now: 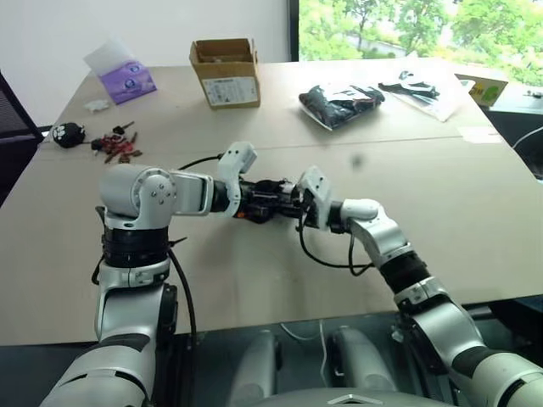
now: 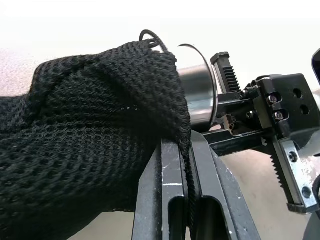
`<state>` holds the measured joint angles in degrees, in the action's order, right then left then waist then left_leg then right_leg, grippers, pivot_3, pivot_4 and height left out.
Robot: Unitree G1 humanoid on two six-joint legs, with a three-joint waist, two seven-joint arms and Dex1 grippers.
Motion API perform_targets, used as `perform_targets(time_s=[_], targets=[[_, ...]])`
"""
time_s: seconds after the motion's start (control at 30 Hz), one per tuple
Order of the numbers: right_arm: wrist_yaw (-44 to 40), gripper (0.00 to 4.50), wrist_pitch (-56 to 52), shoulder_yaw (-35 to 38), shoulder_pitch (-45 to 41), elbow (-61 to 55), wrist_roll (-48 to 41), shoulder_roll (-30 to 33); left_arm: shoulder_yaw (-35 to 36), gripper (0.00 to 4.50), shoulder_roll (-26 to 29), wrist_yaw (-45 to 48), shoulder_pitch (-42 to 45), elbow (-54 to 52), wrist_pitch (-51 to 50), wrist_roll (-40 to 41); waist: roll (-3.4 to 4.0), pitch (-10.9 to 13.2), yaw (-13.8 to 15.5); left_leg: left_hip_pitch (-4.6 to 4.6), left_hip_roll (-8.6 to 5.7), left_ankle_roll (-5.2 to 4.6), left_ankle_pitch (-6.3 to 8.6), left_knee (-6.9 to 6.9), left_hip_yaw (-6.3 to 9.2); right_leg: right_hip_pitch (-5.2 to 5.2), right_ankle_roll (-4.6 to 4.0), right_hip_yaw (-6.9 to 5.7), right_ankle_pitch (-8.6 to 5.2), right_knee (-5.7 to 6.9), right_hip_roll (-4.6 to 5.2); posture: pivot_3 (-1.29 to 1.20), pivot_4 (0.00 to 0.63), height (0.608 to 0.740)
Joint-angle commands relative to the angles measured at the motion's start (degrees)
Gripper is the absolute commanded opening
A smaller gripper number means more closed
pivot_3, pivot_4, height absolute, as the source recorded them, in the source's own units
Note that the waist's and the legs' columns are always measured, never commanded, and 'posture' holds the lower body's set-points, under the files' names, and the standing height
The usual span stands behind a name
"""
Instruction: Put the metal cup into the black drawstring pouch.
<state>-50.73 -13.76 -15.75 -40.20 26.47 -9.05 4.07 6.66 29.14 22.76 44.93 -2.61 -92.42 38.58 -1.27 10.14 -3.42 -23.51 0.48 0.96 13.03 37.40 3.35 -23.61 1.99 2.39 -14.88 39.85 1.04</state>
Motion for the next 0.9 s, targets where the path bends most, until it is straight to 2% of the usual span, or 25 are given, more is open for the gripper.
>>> perform_targets(time_s=[0.03, 0.2, 0.43, 0.67, 0.77, 0.9], targets=[[-6.06, 0.10, -0.06, -3.15, -0.91, -4.79, -1.39, -1.40, 1.38, 0.00, -0.27, -3.25, -0.84, -1.20, 1.99, -3.62, 0.00, 0.00, -0.02, 0.00, 0.00, -0.01, 0.00, 0.00, 0.01, 0.00, 0.00, 0.00, 0.00, 0.00, 0.00, 0.00, 0.150, 0.740], [-5.44, 0.10, 0.31, -3.27, -1.62, -3.99, 0.87, -0.84, 2.43, 0.00, 0.34, -5.67, 0.79, 1.89, 8.15, -8.30, 0.00, 0.01, 0.08, -0.09, -0.01, 0.02, -0.02, 0.00, 0.03, -0.05, 0.00, -0.04, 0.00, -0.02, 0.01, 0.00, 0.150, 0.740], [-2.66, 0.10, 2.01, -2.52, -2.25, -2.23, 2.13, -2.90, 0.69, 0.00, 0.98, -1.65, 1.60, -0.15, 9.79, -7.85, 0.00, 0.03, 0.25, -0.17, -0.02, 0.19, -0.11, -0.03, 0.05, -0.09, 0.00, -0.08, 0.00, -0.10, 0.05, 0.00, 0.150, 0.740], [-2.74, 0.10, -1.25, 0.83, 0.43, -8.34, -2.89, -3.43, 1.15, 0.00, 2.97, 0.60, 0.74, 3.95, 16.67, -10.59, 0.00, 0.03, 0.47, -0.18, -0.02, 0.19, -0.11, -0.03, 0.09, -0.10, 0.00, -0.11, 0.00, -0.10, 0.05, 0.00, 0.150, 0.740], [-0.05, 0.10, -2.44, 1.80, 2.73, -12.40, -2.52, -2.04, 2.63, 0.00, 6.13, 7.77, 0.22, 10.92, 25.11, -10.02, 0.01, 0.04, 0.36, -0.16, -0.02, 0.19, -0.10, -0.07, 0.06, -0.10, 0.00, -0.08, 0.00, -0.10, 0.04, 0.00, 0.150, 0.740], [6.43, 0.10, -2.61, 3.18, 4.23, -14.78, -1.07, -2.33, 4.59, 0.00, 8.23, 13.62, 1.56, 16.09, 24.26, -6.78, 0.01, 0.04, 0.45, -0.18, -0.03, 0.18, -0.10, -0.08, 0.07, -0.11, 0.00, -0.12, -0.01, -0.12, 0.04, 0.00, 0.150, 0.740]])
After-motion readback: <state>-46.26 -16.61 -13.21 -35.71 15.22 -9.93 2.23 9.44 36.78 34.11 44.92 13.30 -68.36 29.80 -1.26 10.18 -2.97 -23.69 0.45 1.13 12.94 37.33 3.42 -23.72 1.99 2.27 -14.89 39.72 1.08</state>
